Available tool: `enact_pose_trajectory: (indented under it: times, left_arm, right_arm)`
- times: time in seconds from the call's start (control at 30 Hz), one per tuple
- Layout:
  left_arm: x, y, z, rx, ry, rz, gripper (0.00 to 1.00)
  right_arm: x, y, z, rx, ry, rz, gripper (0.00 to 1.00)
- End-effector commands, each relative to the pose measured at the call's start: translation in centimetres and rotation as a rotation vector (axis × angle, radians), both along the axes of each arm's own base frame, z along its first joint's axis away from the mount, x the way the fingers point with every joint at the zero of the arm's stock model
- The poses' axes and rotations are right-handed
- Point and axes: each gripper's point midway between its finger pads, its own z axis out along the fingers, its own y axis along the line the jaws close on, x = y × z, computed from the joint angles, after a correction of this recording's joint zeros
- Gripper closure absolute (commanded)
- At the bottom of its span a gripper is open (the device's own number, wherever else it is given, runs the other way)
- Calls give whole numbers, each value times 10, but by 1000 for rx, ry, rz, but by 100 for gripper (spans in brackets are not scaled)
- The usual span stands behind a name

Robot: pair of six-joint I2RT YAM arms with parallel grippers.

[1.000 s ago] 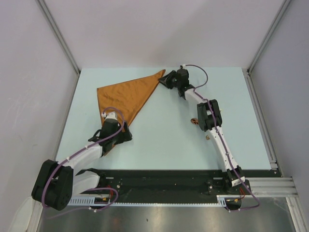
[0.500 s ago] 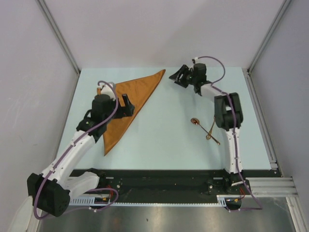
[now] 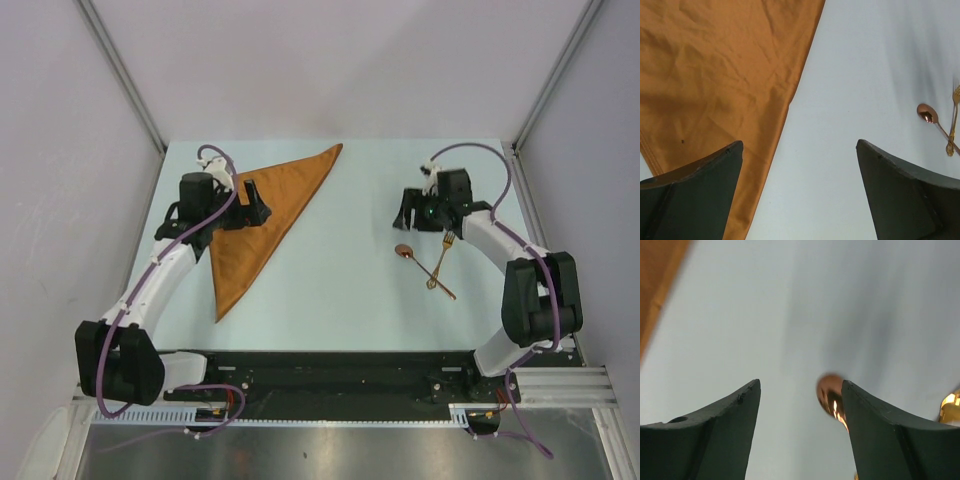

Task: Fold the napkin, place the utensils inside, and roll it up
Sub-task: Fold the napkin, then grab a utensil with the right arm

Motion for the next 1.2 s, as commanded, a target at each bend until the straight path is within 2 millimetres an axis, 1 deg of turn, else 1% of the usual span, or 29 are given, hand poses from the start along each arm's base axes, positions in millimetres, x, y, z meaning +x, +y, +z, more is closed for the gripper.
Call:
enact_pose_trajectory:
  times: [0.0, 0.07, 0.2, 0.37, 0.5, 0.67, 0.73, 0.93, 1.0, 1.1, 1.17]
  left_arm:
    - [-4, 0, 5, 10, -22, -46, 0]
    - [-5, 4, 3, 29, -21, -28, 0]
    - [-7, 5, 4, 36, -28, -28, 0]
    - [-6, 5, 1, 35, -16, -33, 0]
    - [-7, 5, 0, 39, -15, -30, 0]
    - [-7, 5, 1, 39, -17, -32, 0]
    - [-7, 6, 0, 41, -14, -31, 0]
    - [-7, 6, 0, 44, -13, -28, 0]
    - [-7, 6, -1, 42, -11, -29, 0]
    - [-8, 5, 0, 39, -15, -33, 0]
    - [-8, 4, 0, 32, -17, -38, 0]
  right_arm:
    - [-51, -18, -44, -172, 146, 19, 29]
    - [-59, -18, -53, -210, 188, 7, 29]
    - [-71, -23, -71, -256, 238, 9, 31]
    - [-79, -25, -82, -286, 269, 3, 32]
    - [-80, -31, -92, -322, 288, -11, 32]
    - [-77, -30, -100, -325, 290, -9, 33]
    - [-78, -31, -107, -334, 306, -6, 33]
    - [-73, -31, -114, -337, 298, -15, 34]
    - [-72, -29, -116, -333, 297, -12, 36]
    - [-71, -28, -123, -329, 306, -8, 41]
    - [-71, -26, -126, -318, 315, -6, 52]
